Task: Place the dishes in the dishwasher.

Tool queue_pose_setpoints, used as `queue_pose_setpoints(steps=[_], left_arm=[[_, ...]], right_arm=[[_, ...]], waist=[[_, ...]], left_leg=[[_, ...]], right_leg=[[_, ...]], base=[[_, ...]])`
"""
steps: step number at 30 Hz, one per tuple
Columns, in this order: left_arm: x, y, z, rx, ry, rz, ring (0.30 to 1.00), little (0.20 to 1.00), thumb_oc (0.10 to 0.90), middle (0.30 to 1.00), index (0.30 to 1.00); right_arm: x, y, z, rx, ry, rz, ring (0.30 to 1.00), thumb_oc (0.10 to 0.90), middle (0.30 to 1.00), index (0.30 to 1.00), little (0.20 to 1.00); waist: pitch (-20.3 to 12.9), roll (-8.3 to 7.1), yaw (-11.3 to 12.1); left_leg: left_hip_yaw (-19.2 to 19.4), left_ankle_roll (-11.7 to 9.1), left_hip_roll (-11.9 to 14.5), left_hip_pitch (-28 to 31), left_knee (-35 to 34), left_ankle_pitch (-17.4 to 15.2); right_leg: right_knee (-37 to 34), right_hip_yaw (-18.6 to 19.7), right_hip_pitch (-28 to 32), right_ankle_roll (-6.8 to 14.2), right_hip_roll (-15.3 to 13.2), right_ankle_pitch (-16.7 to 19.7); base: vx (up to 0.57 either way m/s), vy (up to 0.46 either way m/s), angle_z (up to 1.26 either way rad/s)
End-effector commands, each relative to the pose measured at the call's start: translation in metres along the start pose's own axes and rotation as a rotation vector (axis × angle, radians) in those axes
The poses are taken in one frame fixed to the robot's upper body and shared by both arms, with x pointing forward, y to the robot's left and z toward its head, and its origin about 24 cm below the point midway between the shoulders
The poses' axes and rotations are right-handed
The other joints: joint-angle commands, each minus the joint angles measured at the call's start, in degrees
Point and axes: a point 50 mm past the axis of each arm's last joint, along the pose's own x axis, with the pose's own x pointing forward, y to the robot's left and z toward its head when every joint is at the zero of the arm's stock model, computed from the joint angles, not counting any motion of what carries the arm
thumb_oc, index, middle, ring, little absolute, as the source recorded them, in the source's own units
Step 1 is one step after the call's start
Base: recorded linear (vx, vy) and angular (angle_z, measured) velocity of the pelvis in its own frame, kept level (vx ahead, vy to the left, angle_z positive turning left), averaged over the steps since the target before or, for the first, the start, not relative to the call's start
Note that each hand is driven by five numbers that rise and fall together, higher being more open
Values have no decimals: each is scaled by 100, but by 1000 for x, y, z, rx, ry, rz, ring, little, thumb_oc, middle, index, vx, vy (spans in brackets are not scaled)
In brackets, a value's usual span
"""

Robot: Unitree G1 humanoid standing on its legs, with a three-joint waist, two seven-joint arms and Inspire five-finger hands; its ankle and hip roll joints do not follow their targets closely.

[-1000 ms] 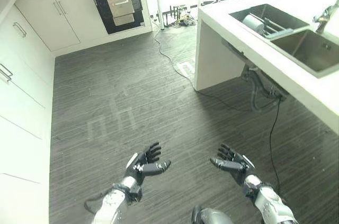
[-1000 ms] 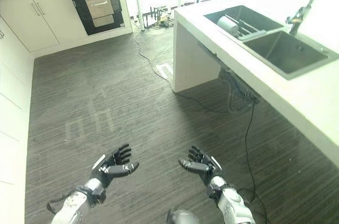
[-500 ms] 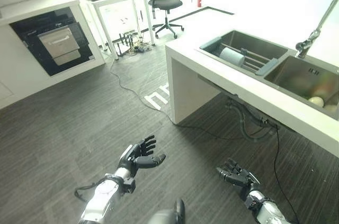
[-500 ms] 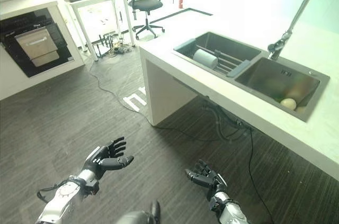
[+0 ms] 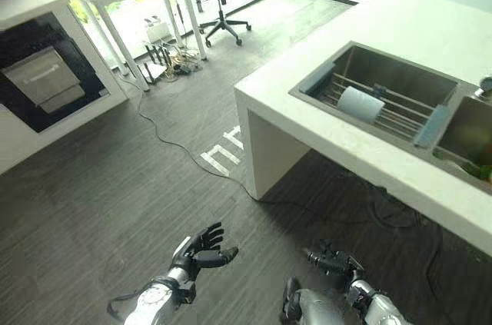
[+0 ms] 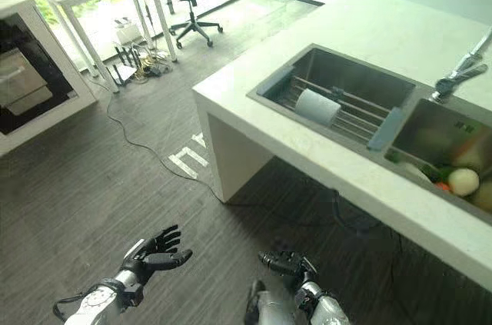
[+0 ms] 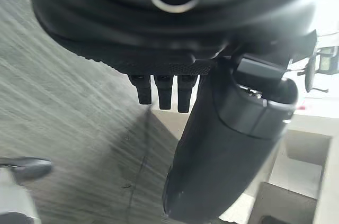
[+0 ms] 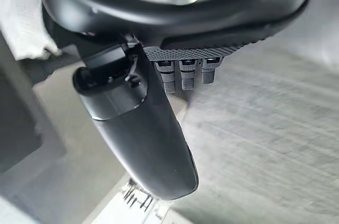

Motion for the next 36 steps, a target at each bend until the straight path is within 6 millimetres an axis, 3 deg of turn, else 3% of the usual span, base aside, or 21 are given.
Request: queue_pose_setpoints(steps=[1,3,5,7,8,9,11,14,19,24,27,30,32,34,35,36], left_arm=[[6,-2,73,88,-322,-13,900,900,800,900,900],[5,2,75,95,-327,-12,900,900,800,900,900],[4,2,75,109,-327,-4,900,900,800,900,900],[0,3,72,80,-323,24,900,900,800,900,900],[-1,3,72,68,-319,22,900,900,800,900,900],[0,2,67,28,-298,1,900,900,800,900,900],[7,3,57,-32,-255,17,900,900,800,900,900],[14,13,48,-36,-213,58,900,900,800,900,900],[17,14,29,-34,-47,4,900,900,800,900,900],[15,6,3,-16,122,-73,900,900,800,900,900],[15,9,-5,-11,182,-83,900,900,800,900,900],[15,11,-11,-17,224,-81,900,900,800,900,900],[14,12,-23,1,314,-85,900,900,800,900,900],[11,5,-36,-13,378,-158,900,900,800,900,900],[5,-4,-56,-112,459,-219,900,900,800,900,900],[2,-6,-67,-141,491,-224,900,900,800,900,900]], right_arm=[[7,9,32,-66,-123,91,900,800,900,900,900],[8,6,33,-58,-123,90,900,800,900,900,900],[10,10,35,-71,-122,97,900,800,900,900,900],[13,15,33,-84,-104,94,900,800,900,900,900],[13,15,31,-89,-98,92,900,800,900,900,900],[13,12,26,-71,-108,62,900,800,900,900,900],[12,4,22,34,-123,12,900,800,900,900,900],[9,-5,6,44,-74,-66,900,800,900,900,900],[4,-15,-6,42,-31,-106,900,800,900,900,900],[12,-9,5,21,-39,-83,900,800,900,900,900],[15,-4,5,1,-35,-52,900,800,900,900,900],[14,-5,0,-8,-16,-55,900,800,900,900,900],[12,-12,-5,-15,9,-86,900,800,900,900,900],[13,-13,-2,-139,1,-92,900,800,900,900,900],[16,-9,5,-296,-2,-59,900,800,900,900,900],[17,-7,5,-320,8,-40,900,800,900,900,900]], waist=[[-163,-424,209],[-99,-424,296],[-36,-362,375],[7,-107,582],[8,-63,620],[-38,0,649],[-126,15,523],[-274,70,267],[-297,95,195],[-218,243,287],[-146,360,248],[-148,398,220],[-204,367,211],[-226,334,221],[-225,278,266],[-236,243,294]], left_leg=[[-95,-182,616,-1115,1091,1261],[-183,-70,603,-1335,826,1174],[-418,-52,491,-1373,134,1209],[-1467,-132,292,-2269,14,1128],[-1602,-147,240,-2416,14,1151],[-1439,-97,282,-2574,14,1139],[-1326,-3,302,-2409,14,947],[-1232,130,238,-2089,14,600],[-1059,223,219,-1975,14,456],[-747,343,409,-1949,14,395],[-750,391,444,-1914,14,350],[-721,369,465,-1858,14,300],[-687,300,534,-1803,14,224],[-679,208,676,-1803,14,211],[-614,101,867,-1827,14,237],[-582,45,945,-1875,14,258]], right_leg=[[-463,457,658,1117,-218,-145],[-463,693,806,1097,-123,-254],[-463,1007,944,1156,33,-349],[-463,1632,1014,1214,479,-455],[-463,1714,1046,1217,535,-476],[-463,1641,1099,1228,519,-551],[-463,1540,1102,1279,431,-512],[-463,1461,1013,1353,256,-452],[-463,1385,972,1430,123,-386],[-463,744,1132,1563,-118,-86],[-463,588,1120,1627,-290,213],[-463,594,1067,1679,-592,298],[-463,746,964,1804,-1009,238],[-463,821,884,1880,-1197,151],[-463,713,831,1965,-1215,-30],[-463,653,798,1982,-1209,-107]], base=[[428,-118,-75],[179,58,-92],[187,192,-98],[251,323,-161],[290,354,-220],[255,300,-207],[245,249,-135],[202,180,-2],[108,84,4],[30,54,-31],[16,1,-26],[32,-74,-10],[61,-275,-12],[37,-343,-22],[-3,-350,-19],[-11,-371,-4]])
